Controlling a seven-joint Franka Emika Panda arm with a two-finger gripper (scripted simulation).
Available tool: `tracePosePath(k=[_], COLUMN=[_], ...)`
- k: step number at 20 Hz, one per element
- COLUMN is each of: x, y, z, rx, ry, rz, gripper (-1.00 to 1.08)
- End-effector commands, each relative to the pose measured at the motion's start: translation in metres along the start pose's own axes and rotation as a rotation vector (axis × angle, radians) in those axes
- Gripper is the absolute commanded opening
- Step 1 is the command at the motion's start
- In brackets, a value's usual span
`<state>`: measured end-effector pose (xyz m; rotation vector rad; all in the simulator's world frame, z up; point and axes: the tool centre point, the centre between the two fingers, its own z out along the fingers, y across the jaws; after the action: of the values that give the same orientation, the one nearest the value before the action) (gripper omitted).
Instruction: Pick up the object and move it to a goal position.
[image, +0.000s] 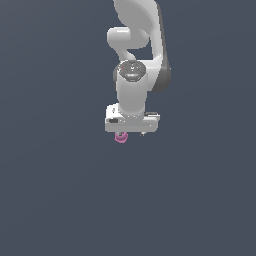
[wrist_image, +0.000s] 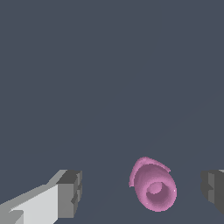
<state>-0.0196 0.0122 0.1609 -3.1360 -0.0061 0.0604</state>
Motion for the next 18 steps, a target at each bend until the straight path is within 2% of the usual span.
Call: tracePosePath(k=[1, 7, 18], x=[-0.004, -0.020, -0.066], y=[0.003, 0.015, 0.043], z=[0.005, 0.024, 0.066], rx=[0.000, 0.002, 0.003], ry=[0.001, 0.010, 0.033], rz=[0.020, 0.114, 0.343], gripper=[1.00, 1.00, 1.00])
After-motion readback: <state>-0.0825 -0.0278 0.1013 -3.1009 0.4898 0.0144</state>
